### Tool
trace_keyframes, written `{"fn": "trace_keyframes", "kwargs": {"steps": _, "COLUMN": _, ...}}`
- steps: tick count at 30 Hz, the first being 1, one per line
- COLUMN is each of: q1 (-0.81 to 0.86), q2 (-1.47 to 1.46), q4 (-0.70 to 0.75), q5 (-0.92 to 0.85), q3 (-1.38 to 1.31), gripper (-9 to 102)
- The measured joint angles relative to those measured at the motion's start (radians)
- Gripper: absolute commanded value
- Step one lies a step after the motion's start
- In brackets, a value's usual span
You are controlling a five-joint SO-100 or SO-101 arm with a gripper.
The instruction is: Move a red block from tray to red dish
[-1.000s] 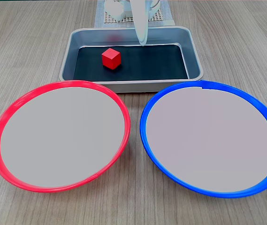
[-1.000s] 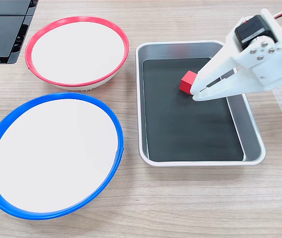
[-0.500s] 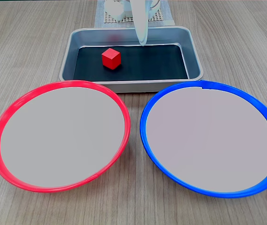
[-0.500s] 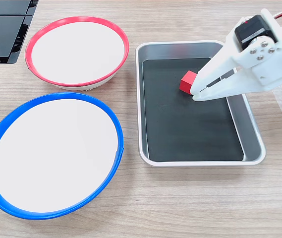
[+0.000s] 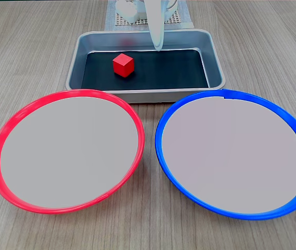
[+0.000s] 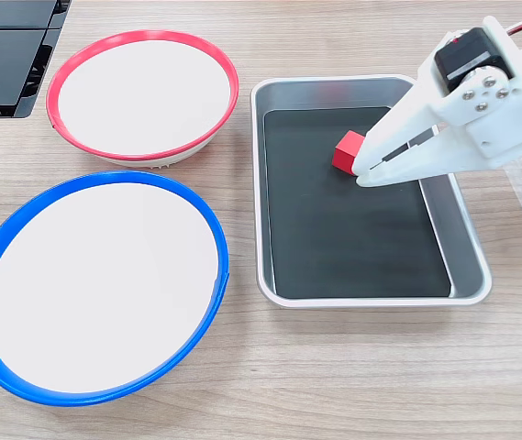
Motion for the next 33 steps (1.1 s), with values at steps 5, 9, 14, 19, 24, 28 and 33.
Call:
{"fn": "trace_keyframes", "kwargs": {"steps": 5, "q1": 0.000, "q2": 0.000, "q4": 0.000, "q5": 0.000, "q3": 0.000, "gripper": 0}}
{"fn": "trace_keyframes", "kwargs": {"steps": 9, "q1": 0.000, "q2": 0.000, "q4": 0.000, "q5": 0.000, "q3": 0.000, "gripper": 0}}
{"fn": "trace_keyframes", "kwargs": {"steps": 14, "q1": 0.000, "q2": 0.000, "q4": 0.000, "q5": 0.005, "q3": 0.000, "gripper": 2}}
{"fn": "trace_keyframes", "kwargs": {"steps": 19, "q1": 0.051, "q2": -0.017, "q4": 0.038, "q5": 0.061, "q3": -0.014, "gripper": 2}}
{"fn": "trace_keyframes", "kwargs": {"steps": 24, "q1": 0.120, "q2": -0.249, "q4": 0.238, "q5": -0.101, "q3": -0.255, "gripper": 0}}
{"fn": "trace_keyframes", "kwargs": {"steps": 28, "q1": 0.187, "q2": -0.528, "q4": 0.426, "q5": -0.313, "q3": -0.555, "gripper": 0}}
{"fn": "trace_keyframes", "kwargs": {"steps": 33, "q1": 0.273, "q2": -0.770, "q4": 0.511, "q5": -0.583, "q3": -0.762, "gripper": 1}}
